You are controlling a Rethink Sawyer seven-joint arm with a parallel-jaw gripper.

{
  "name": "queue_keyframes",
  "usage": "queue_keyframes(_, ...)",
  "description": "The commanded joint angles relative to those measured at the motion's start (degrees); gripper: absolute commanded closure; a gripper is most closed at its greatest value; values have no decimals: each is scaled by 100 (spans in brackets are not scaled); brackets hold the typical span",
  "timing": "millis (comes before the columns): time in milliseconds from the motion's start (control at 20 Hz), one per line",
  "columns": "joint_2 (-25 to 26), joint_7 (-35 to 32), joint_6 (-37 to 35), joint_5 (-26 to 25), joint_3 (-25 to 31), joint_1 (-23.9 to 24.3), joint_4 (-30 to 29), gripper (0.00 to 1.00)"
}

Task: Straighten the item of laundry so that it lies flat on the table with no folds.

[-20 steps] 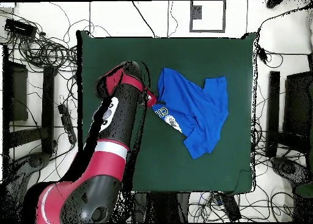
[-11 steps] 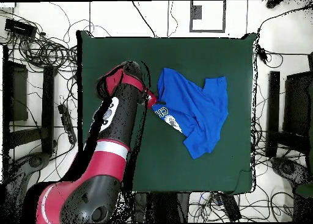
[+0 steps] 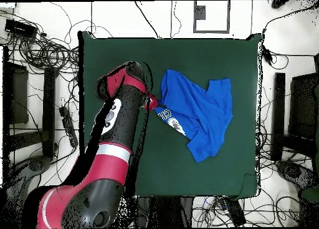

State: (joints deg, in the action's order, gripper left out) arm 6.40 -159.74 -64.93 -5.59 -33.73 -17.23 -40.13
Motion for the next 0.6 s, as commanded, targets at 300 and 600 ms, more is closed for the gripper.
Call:
queue_keyframes(300,-86,-1046,-1201,326,120,-55,313,0)
queue_keyframes(600,-40,-980,-575,18,50,13,160,0)
